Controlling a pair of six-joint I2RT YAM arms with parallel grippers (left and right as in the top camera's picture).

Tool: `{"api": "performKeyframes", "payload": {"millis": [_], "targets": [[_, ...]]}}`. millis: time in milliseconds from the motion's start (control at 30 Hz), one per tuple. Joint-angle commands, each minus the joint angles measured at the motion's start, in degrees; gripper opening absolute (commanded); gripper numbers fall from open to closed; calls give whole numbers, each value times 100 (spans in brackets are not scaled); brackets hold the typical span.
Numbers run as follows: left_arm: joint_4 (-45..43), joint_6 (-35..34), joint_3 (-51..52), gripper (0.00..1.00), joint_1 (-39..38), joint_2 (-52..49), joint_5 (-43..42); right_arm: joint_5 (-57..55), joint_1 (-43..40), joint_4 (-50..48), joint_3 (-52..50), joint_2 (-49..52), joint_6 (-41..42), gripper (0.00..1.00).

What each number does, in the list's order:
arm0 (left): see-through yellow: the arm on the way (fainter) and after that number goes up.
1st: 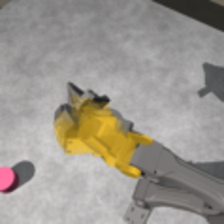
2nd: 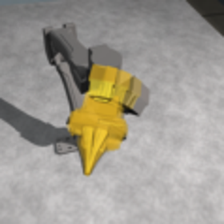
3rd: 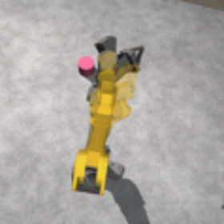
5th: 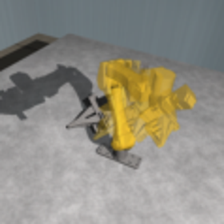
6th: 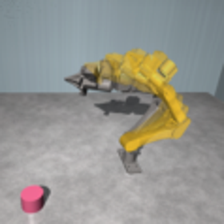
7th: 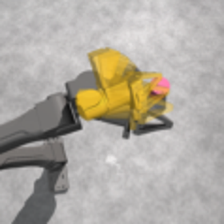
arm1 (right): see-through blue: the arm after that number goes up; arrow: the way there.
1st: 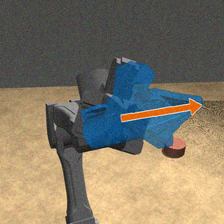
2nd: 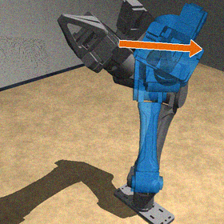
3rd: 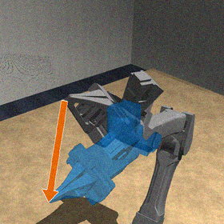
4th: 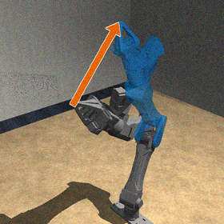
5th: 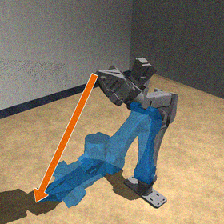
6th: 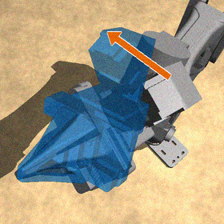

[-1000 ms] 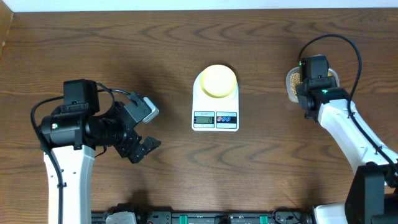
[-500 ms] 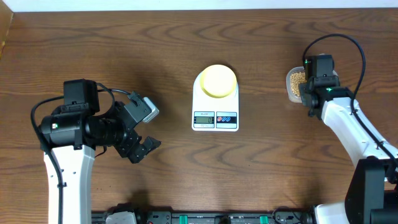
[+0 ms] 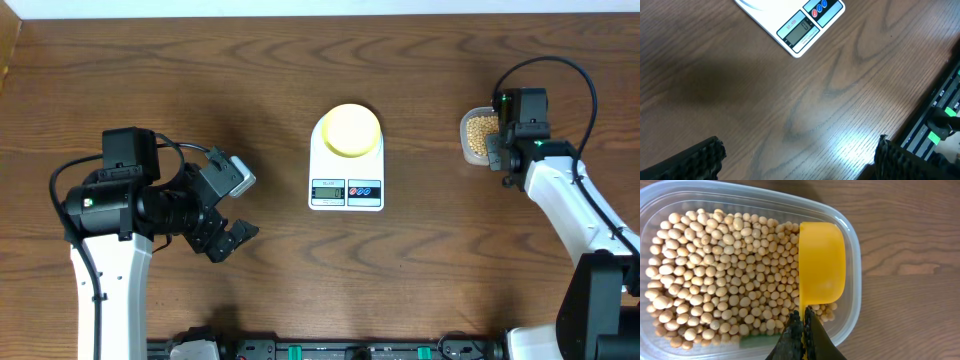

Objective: Scoop item into bowl and weigh 50g on scale
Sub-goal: 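Dig the scoop into the chickpeas with the right gripper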

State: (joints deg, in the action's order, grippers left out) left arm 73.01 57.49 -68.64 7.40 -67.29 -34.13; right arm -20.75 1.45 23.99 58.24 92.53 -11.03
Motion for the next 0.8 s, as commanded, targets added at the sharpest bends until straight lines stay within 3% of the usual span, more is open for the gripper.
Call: {"api": "performKeyframes", "payload": {"millis": [0,333,767], "targets": [[0,140,46,98,24,-7,11,319,-83,39,94,44,-39,1],[0,140,46,98,24,-7,11,1530,-291,238,98,44,275,1],[0,140,46,98,24,-7,11,3512,-1056,280,96,44,1403,1]]}}
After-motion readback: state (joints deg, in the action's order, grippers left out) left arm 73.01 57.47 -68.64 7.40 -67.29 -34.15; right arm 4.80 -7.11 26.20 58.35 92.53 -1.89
